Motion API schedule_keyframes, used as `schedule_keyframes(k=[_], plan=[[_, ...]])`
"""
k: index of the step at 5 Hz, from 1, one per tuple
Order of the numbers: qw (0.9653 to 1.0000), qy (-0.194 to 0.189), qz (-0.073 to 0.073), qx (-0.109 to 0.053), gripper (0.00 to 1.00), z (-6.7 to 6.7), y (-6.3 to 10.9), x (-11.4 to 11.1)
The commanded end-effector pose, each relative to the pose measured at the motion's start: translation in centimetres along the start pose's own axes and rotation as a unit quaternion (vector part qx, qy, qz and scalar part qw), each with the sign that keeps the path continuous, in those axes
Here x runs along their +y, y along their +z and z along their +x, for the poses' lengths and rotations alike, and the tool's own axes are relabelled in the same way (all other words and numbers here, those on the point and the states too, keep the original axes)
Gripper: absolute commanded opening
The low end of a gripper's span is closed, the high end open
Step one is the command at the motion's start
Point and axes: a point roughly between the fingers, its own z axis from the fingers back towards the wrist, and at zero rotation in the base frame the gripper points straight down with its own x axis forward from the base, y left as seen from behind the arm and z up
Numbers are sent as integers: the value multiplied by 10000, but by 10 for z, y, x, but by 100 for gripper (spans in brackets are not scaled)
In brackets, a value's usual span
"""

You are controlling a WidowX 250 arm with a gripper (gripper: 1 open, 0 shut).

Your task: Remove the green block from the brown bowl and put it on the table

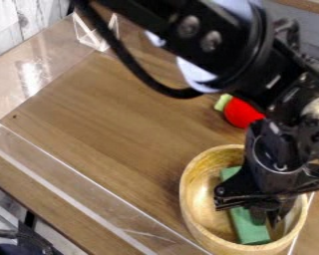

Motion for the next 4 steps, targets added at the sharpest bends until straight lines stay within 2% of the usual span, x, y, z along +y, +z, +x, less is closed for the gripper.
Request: schedule_keyframes(k=[1,2,3,4], plan=[[9994,41,-335,-86,0,9,26,-12],[9984,229,-510,-13,0,20,47,-15],[9960,521,-718,59,0,36,68,-15],[9940,774,-768,72,0,44,71,-18]])
